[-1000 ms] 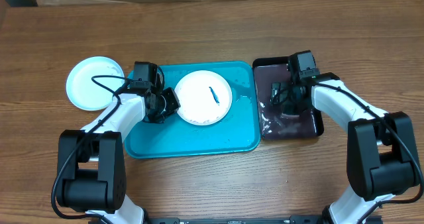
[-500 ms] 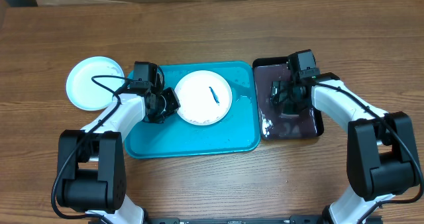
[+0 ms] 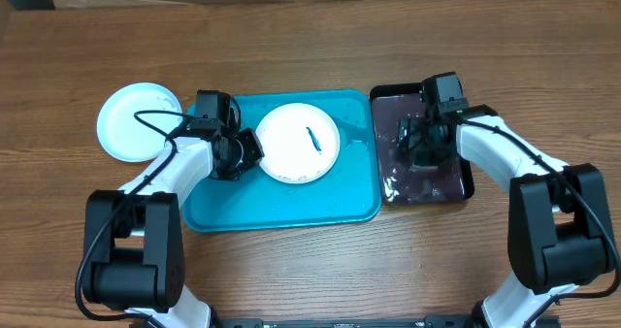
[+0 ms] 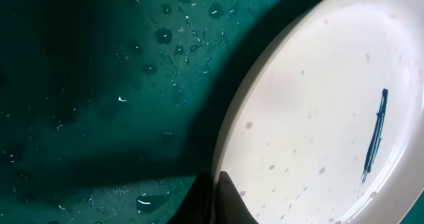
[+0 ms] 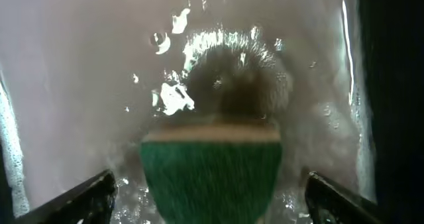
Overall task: Clean dirty plates on tray and stack at the side
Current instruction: 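Dip and rub the held sponge in the black tray's water, then keep rubbing the sponge across the black tray's water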
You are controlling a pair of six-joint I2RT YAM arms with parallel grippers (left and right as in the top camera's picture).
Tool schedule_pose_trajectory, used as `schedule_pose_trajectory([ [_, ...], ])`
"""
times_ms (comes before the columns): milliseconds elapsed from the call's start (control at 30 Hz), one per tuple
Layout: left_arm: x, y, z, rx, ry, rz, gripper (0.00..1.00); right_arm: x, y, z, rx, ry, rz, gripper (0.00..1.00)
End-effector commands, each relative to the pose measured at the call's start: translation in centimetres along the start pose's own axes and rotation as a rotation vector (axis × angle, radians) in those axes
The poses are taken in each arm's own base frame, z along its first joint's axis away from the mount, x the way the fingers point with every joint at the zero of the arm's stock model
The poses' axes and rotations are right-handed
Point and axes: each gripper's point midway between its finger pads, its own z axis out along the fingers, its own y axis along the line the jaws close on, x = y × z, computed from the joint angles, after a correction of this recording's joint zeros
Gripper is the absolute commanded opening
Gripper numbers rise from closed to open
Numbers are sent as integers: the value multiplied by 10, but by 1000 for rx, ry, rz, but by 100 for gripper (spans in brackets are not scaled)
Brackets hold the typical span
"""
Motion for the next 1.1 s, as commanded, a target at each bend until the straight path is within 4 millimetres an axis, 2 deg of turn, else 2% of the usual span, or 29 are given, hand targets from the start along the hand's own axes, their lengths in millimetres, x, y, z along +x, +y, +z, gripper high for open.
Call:
schedule_pose_trajectory([
  [0,-3,-2,1,9,3,24,4,-25,6,-22,-14,-51,4,94],
  [167,-3,-2,1,9,3,24,4,-12,2,-27,6,20,1,89],
  [367,-3,-2,1,10,3,24,4,6,-4,-26,26,91,-3,63],
  [633,-3,-2,1,10,3,24,4,16,-2,-14,7,98,-3,56],
  [733,-3,-2,1,10,3,24,4,15,3,-14,-22,96,-1,41],
  [800,-3,-2,1,10,3,24,4,16,4,-14,-31,100,0,40],
  [933,-3,-2,1,10,3,24,4,21,5,-12,-38,112,-1,46],
  [1067,-3,-2,1,10,3,24,4,27,4,-7,-36,118,-1,48],
])
